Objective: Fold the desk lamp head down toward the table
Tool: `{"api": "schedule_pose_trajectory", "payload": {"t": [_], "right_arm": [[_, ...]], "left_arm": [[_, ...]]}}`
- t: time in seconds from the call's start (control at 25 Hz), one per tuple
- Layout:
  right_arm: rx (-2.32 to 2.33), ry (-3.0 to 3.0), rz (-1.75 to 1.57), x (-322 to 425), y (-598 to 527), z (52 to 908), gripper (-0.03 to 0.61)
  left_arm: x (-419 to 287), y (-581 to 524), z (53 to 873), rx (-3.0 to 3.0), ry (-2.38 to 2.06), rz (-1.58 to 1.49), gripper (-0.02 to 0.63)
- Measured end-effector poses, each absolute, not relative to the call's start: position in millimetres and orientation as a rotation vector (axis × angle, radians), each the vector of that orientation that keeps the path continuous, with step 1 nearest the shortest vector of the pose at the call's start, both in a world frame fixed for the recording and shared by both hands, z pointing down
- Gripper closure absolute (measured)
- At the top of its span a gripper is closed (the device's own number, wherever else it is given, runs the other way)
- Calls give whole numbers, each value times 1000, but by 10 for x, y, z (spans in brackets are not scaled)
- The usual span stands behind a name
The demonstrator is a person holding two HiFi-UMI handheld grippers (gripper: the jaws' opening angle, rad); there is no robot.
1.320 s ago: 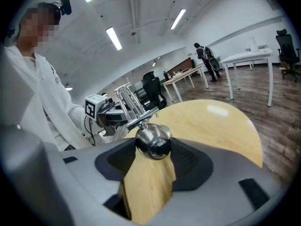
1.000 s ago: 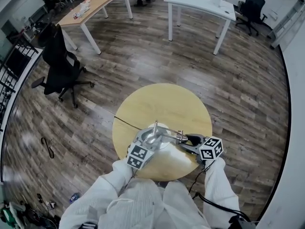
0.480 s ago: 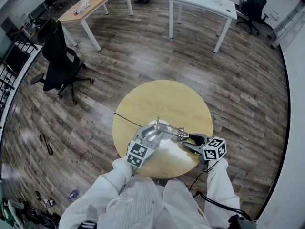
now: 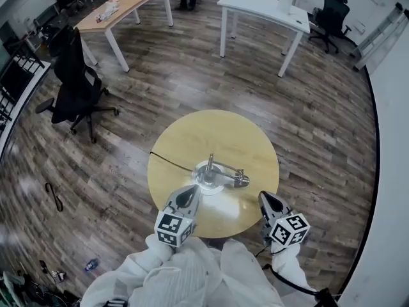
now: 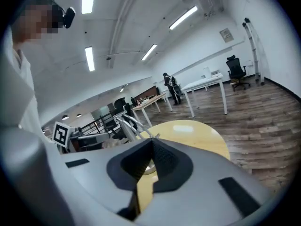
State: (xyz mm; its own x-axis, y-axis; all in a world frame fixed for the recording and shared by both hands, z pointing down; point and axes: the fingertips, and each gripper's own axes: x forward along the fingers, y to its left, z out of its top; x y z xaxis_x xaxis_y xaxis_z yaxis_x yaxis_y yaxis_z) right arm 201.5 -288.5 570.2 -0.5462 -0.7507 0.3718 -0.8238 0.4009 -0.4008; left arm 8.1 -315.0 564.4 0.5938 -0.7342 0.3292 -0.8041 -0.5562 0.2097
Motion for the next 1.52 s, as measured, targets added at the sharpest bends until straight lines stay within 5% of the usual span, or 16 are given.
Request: {"api": "schedule_pose_trajectory", "payload": {"t": [1.52], "right_arm": [[1783,-2341,541,760,-464,5421,568]], "left_arm": [[-533,-551,5189,2432,-1324,107,614]]}}
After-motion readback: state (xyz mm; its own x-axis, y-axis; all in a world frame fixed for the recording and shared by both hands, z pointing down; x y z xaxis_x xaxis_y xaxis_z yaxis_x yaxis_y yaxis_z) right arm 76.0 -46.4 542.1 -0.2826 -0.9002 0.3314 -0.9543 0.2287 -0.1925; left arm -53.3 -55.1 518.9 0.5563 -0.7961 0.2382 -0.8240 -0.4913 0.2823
